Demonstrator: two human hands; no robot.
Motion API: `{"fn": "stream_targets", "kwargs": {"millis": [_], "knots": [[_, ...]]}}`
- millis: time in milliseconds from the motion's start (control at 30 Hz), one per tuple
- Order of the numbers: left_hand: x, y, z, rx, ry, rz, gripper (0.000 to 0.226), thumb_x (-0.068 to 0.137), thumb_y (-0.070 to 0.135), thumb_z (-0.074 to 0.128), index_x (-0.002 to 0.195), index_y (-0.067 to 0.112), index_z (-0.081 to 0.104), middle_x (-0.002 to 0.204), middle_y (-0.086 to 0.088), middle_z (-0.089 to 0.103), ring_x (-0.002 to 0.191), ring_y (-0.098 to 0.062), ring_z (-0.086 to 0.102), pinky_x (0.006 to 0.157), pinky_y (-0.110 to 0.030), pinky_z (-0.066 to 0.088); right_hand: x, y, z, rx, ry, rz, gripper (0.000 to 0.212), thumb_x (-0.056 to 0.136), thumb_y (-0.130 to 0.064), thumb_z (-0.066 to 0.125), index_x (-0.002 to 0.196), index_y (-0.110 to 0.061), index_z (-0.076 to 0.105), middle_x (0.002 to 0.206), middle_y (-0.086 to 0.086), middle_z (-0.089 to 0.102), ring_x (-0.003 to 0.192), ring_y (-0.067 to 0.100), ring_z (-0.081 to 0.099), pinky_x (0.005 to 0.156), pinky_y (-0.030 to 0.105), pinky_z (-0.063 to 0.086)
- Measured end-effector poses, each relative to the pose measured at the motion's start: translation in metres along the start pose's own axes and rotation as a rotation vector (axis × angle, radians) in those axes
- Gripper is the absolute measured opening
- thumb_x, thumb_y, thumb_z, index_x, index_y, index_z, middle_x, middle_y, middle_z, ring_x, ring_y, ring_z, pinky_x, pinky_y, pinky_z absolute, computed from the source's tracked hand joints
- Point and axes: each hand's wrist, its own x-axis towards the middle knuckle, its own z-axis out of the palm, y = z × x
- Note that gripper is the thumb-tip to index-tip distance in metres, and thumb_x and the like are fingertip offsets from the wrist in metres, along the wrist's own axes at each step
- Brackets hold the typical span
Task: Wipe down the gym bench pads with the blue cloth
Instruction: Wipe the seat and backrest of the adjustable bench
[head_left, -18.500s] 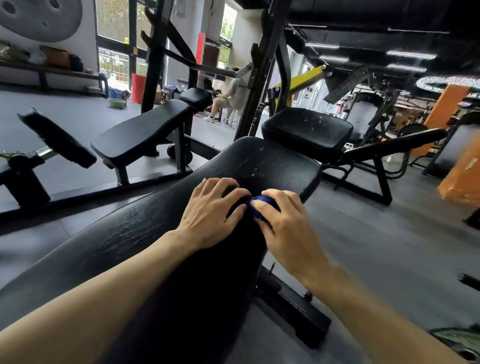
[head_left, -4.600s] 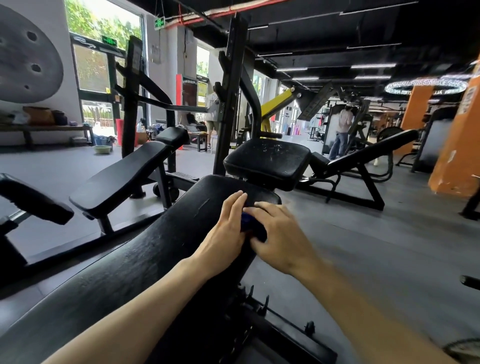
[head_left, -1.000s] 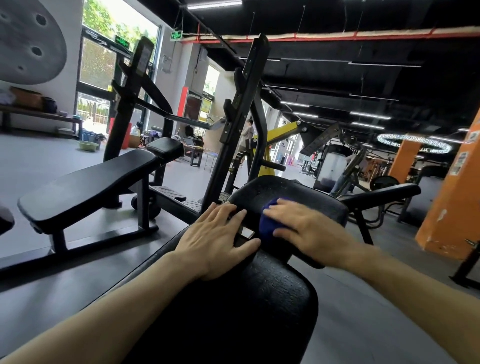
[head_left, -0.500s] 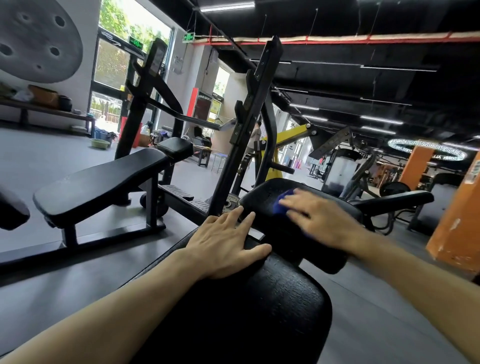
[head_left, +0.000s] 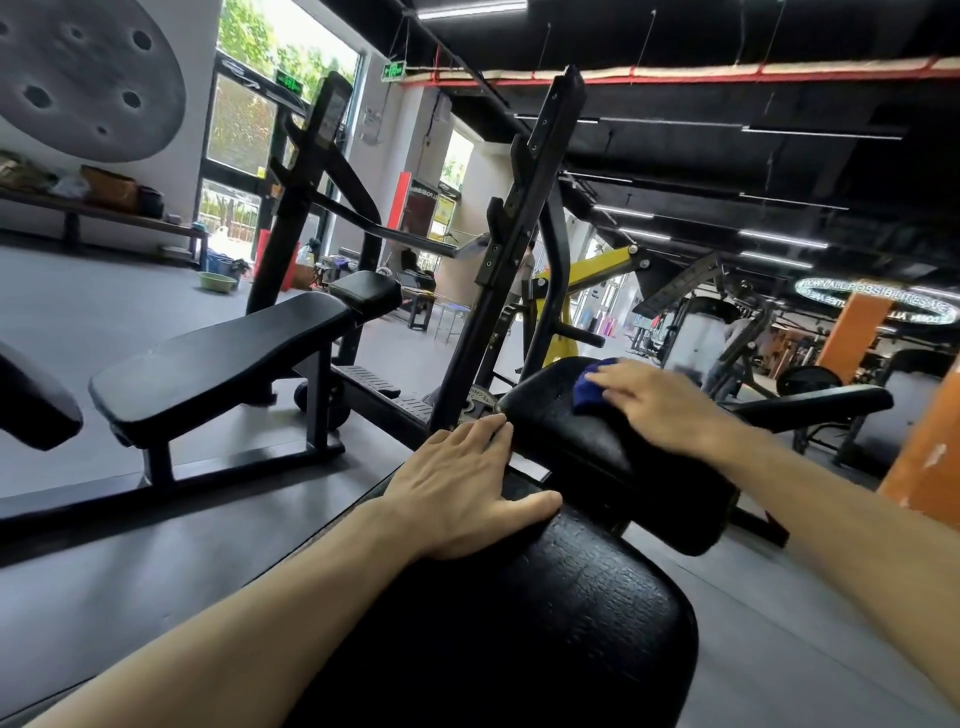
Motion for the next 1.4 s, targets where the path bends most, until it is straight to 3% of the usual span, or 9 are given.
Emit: {"fn": "stream_targets", "kwargs": {"millis": [100,200,333,433,533,600,800,1100,1400], "knots": [[0.001,0.001,0.001,0.011,0.005,-0.009,0.111,0.085,0.089,0.015,0.163,0.011,0.007,0.172,-0.003,0.001,0.157,-0.013,0.001,0.128,-0.037,0.004,0.027,0.002,0.005,-0.022,0.059,0.176,0.036,0.105,-0.024,0.047,0.139,-0.028,0.058,0.141,0.002,0.057,0.128,0.025,0.052,0.107,0.035,0.037],[0.003,0.003,0.002,0.042,0.003,-0.011,0.108,0.089,0.085,0.016,0.162,0.006,0.005,0.171,-0.008,0.000,0.157,-0.014,-0.006,0.128,-0.036,-0.003,0.013,-0.035,0.025,-0.028,0.021,-0.018,0.039,0.105,-0.020,0.047,0.142,-0.026,0.056,0.148,-0.003,0.051,0.138,0.019,0.042,0.117,0.034,0.029],[0.004,0.001,0.005,0.046,0.006,-0.028,0.109,0.088,0.085,0.016,0.163,0.006,0.004,0.171,-0.009,0.001,0.158,-0.016,-0.006,0.128,-0.037,-0.002,-0.026,-0.053,0.022,0.039,-0.087,-0.334,0.041,0.102,-0.019,0.055,0.141,-0.030,0.057,0.149,-0.017,0.044,0.147,0.002,0.024,0.121,0.017,0.012],[0.003,0.001,0.005,0.027,0.011,-0.028,0.110,0.087,0.086,0.017,0.163,0.007,0.006,0.171,-0.008,0.002,0.158,-0.016,-0.004,0.128,-0.036,0.000,-0.005,-0.019,0.006,0.046,-0.014,-0.128,0.037,0.102,-0.014,0.055,0.136,-0.026,0.062,0.145,-0.007,0.055,0.138,0.013,0.044,0.106,0.002,0.017],[0.004,0.001,0.005,0.016,0.020,-0.031,0.111,0.086,0.088,0.018,0.163,0.007,0.007,0.171,-0.007,0.003,0.158,-0.017,-0.002,0.129,-0.038,0.004,0.029,-0.009,0.006,-0.027,0.049,0.093,0.035,0.105,-0.018,0.048,0.133,-0.031,0.064,0.138,0.000,0.060,0.125,0.023,0.053,0.105,0.029,0.036],[0.005,0.001,0.006,0.016,0.014,-0.029,0.112,0.086,0.088,0.018,0.163,0.007,0.007,0.171,-0.008,0.004,0.158,-0.017,0.000,0.128,-0.039,0.006,0.040,-0.021,0.021,-0.064,0.020,0.029,0.037,0.105,-0.018,0.044,0.131,-0.035,0.064,0.138,-0.003,0.057,0.127,0.020,0.050,0.109,0.038,0.038],[0.005,0.000,0.007,0.043,0.054,-0.006,0.112,0.086,0.087,0.014,0.161,0.003,0.013,0.170,-0.013,0.013,0.158,-0.020,0.007,0.129,-0.038,0.004,0.015,-0.057,0.039,-0.041,-0.167,-0.349,0.051,0.102,-0.008,0.046,0.140,-0.039,0.056,0.156,-0.007,0.038,0.150,0.011,0.019,0.125,0.037,0.016],[0.004,-0.001,0.008,0.032,0.095,-0.013,0.111,0.086,0.087,0.020,0.159,0.004,0.023,0.167,-0.013,0.022,0.155,-0.024,0.019,0.127,-0.041,0.014,-0.091,-0.017,-0.003,-0.113,-0.170,-0.361,0.066,0.093,0.006,0.054,0.137,-0.043,0.058,0.155,-0.023,0.033,0.149,-0.009,0.005,0.117,0.007,0.000],[0.007,-0.002,0.011,0.050,0.126,-0.004,0.113,0.079,0.090,0.012,0.151,0.007,0.036,0.158,-0.011,0.040,0.148,-0.025,0.033,0.122,-0.043,0.026,0.015,-0.075,0.037,-0.126,-0.129,-0.310,0.042,0.106,-0.024,0.046,0.147,-0.028,0.050,0.156,-0.005,0.040,0.150,0.015,0.022,0.123,0.031,0.016]]}}
